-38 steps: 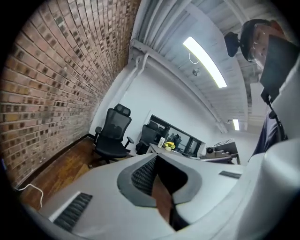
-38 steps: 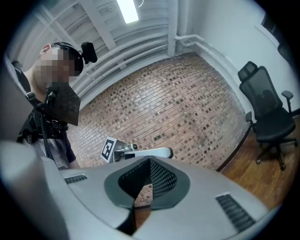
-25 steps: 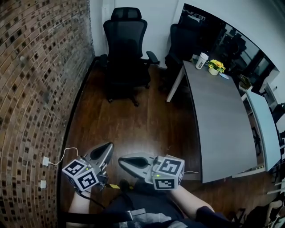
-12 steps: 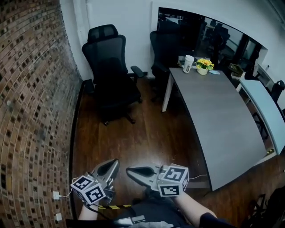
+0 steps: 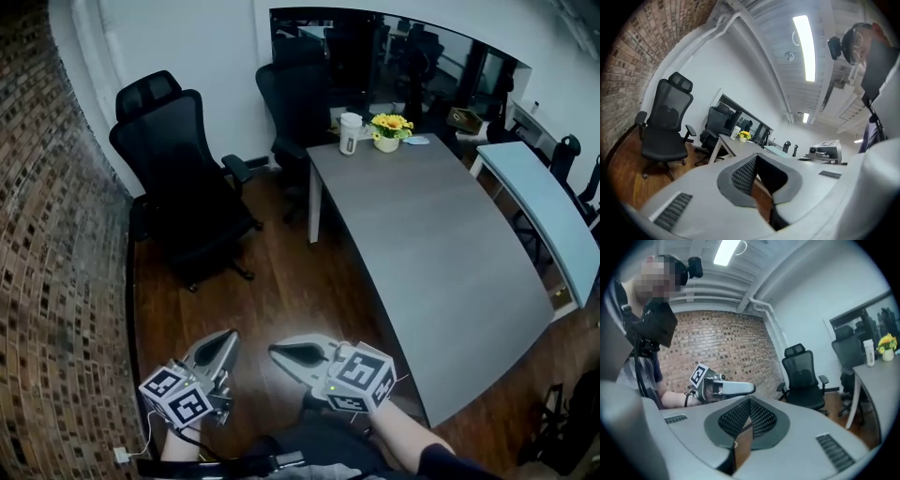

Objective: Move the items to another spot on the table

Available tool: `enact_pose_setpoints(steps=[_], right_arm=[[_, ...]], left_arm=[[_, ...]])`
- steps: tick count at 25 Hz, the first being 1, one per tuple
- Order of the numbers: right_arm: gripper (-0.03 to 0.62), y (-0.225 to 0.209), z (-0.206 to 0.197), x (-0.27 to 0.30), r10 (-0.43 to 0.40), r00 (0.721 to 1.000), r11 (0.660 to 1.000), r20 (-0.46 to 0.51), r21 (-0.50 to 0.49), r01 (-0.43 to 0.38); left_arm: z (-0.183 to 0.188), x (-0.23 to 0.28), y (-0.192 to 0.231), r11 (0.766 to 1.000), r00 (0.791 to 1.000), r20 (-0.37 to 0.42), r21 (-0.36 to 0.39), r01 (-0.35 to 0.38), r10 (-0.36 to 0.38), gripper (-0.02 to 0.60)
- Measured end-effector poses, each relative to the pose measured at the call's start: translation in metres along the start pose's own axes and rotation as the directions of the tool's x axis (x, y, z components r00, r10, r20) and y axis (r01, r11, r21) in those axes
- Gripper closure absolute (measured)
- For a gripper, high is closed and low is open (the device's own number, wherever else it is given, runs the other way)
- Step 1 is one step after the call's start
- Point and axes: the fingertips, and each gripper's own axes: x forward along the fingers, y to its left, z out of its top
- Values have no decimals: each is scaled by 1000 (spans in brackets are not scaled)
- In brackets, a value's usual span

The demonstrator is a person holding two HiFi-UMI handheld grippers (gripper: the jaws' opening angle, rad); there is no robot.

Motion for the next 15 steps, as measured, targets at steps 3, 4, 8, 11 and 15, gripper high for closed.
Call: enact_pose_setpoints(steps=[3,4,8,11,15], right_arm=[[609,-50,11,-17,-65,998,995,-15,-72,64],[609,-65,18,-23,-80,997,993,-7,-85,79],[609,-109,48,-41,-134,990,985,54,-101,139],[609,-136,58,-39,-183,982,973,52,-134,189],[609,-167,61,-33,-229,972,965,58,-120,234]], left_arm=[[20,38,7,999,1000,7,38,-9,9,577],[27,50,9,998,1000,6,55,-12,12,577],[51,88,16,996,1000,1,88,6,-6,577],[65,113,32,995,1000,-3,95,22,-22,575],[59,149,49,992,994,-71,95,84,-78,575]])
